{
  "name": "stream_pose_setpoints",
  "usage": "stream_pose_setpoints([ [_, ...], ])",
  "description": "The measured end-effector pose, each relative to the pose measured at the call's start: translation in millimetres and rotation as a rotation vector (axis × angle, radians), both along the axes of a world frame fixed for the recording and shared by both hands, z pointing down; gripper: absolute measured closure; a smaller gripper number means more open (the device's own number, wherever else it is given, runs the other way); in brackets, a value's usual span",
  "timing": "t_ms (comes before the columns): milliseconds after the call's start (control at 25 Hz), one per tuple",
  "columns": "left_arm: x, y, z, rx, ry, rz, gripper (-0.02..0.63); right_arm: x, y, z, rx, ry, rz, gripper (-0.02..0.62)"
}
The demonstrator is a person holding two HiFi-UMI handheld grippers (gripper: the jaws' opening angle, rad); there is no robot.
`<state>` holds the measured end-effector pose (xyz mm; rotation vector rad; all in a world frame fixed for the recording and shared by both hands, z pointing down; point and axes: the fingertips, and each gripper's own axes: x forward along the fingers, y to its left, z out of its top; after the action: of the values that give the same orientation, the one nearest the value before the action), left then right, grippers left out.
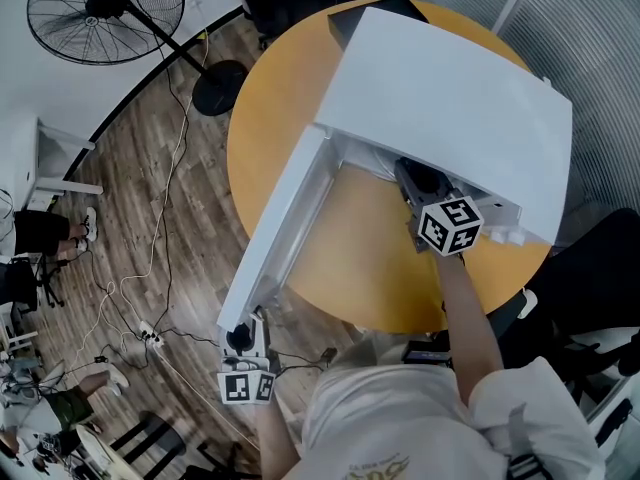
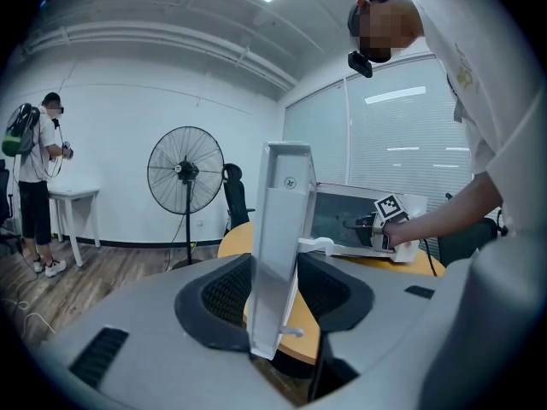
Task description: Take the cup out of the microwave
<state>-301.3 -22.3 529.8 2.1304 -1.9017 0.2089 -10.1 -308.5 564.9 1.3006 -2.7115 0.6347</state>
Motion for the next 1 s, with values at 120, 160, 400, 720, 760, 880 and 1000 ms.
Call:
stream_pose_setpoints([
  [120,0.2,-0.3,0.3,0.001,-0.001,0.0,0.425,1.9,3.4,-5.6,0.042,-0.009,0.007,0.546],
  [160,0.1,0.0,0.6,0.003,-0.002,0.0,0.425,2.4,5.0,-7.5,0.056,-0.01,0.009,0.548],
  [400,-0.6,0.4,1.4,0.01,-0.001,-0.001,0.425,3.8,9.7,-15.0,0.094,0.0,-0.003,0.548],
  [720,-1.5,0.0,2.1,0.001,-0.008,-0.006,0.425,-0.2,20.3,-23.7,0.112,0.006,-0.029,0.548],
  [760,-1.6,0.2,2.0,0.0,-0.008,-0.007,0.425,-1.3,22.7,-25.3,0.114,0.005,-0.033,0.548],
  [880,0.0,0.8,2.0,-0.002,-0.008,-0.005,0.425,-3.3,31.4,-28.9,0.116,-0.002,-0.047,0.548],
  [1000,0.7,0.3,2.8,0.007,-0.009,0.007,0.425,-5.3,42.1,-31.6,0.121,-0.008,-0.059,0.548],
])
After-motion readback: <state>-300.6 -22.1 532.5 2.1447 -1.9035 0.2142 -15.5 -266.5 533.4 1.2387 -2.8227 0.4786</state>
